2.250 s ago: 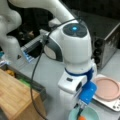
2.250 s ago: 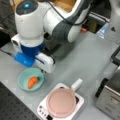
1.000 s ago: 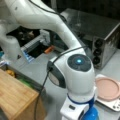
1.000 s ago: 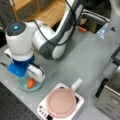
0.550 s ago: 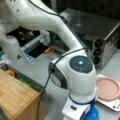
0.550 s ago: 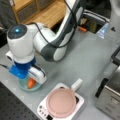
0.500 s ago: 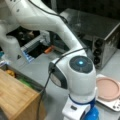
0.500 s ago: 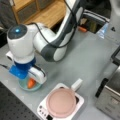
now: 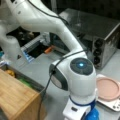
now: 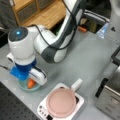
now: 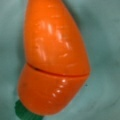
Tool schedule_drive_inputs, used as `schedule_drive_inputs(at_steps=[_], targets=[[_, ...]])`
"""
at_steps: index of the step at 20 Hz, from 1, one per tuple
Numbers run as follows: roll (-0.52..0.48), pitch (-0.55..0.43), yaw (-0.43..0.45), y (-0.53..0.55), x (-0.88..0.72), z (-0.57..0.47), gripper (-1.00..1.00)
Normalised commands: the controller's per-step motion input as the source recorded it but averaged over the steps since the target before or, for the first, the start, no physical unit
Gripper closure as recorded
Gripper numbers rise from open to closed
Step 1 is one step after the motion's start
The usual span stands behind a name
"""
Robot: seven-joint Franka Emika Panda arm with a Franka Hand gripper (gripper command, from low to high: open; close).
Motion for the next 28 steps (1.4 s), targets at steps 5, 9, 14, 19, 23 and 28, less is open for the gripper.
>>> schedule_drive_inputs(at_steps=[5, 9, 14, 19, 23, 28], targets=[[0.037, -0.083, 0.018, 0.07, 0.05, -0.10, -1.00], [0.044, -0.076, 0.001, 0.08, 0.02, -0.07, -1.00], [0.050, -0.072, -0.013, 0.08, 0.01, -0.11, -1.00], [0.055, -0.082, -0.010, 0.05, -0.01, -0.14, -1.00], [0.069, -0.075, -0.004, 0.03, -0.02, -0.17, -1.00], [0.088, -0.078, -0.005, 0.03, -0.04, -0.25, -1.00]])
